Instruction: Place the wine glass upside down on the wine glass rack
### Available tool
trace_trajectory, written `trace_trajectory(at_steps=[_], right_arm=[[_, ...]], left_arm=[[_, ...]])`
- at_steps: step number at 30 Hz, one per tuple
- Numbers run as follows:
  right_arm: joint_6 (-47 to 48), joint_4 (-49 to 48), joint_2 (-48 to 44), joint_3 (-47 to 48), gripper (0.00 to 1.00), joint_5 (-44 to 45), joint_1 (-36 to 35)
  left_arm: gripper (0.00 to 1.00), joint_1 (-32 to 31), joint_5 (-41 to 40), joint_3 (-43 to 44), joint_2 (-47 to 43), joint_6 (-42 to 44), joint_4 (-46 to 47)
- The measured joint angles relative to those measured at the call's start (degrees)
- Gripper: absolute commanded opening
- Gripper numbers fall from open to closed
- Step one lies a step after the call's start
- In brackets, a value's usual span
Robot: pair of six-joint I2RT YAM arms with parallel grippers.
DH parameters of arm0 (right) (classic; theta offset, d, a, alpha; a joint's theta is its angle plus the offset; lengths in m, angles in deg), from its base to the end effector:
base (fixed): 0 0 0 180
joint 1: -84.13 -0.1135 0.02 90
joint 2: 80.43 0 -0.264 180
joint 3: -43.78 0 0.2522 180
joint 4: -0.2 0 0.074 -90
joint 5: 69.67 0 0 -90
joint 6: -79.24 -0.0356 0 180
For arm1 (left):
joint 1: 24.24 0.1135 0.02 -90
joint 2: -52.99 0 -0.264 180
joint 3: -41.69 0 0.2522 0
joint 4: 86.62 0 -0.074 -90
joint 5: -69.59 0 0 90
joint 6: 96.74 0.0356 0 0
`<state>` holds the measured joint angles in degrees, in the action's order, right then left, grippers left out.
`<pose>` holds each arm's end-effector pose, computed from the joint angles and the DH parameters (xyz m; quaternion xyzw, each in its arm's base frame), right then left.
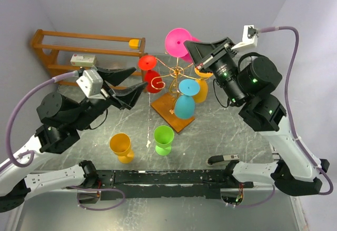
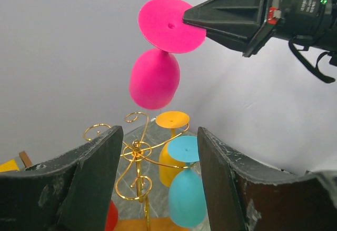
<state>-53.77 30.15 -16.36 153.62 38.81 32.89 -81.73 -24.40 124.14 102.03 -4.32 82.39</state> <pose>0.1241 0.1365 0.5610 0.0850 0.6029 0.5111 0.6067 0.0874 -0.1325 0.4935 0.2525 0.4960 -0.3668 0.7454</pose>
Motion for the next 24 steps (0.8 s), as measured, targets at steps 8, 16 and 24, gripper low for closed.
trace_trajectory(at_steps=[8,16,24], right_arm=[[7.4,-2.2,3.0,-1.8,0.0,9.8,0.0],[19.9,-11.5,3.3,-12.0,0.0,17.9,0.3],[25.9,-14.5,9.3,-6.2,0.0,11.2,11.2]], left_arm=[[0.68,0.0,-4.2,0.1,-1.0,-7.8,-5.3],[0.66,0.0,-6.6,-1.1,-1.4,-19.0,-9.1],[0.66,0.0,-5.9,-1.6,-3.0,-27.3,-10.2]])
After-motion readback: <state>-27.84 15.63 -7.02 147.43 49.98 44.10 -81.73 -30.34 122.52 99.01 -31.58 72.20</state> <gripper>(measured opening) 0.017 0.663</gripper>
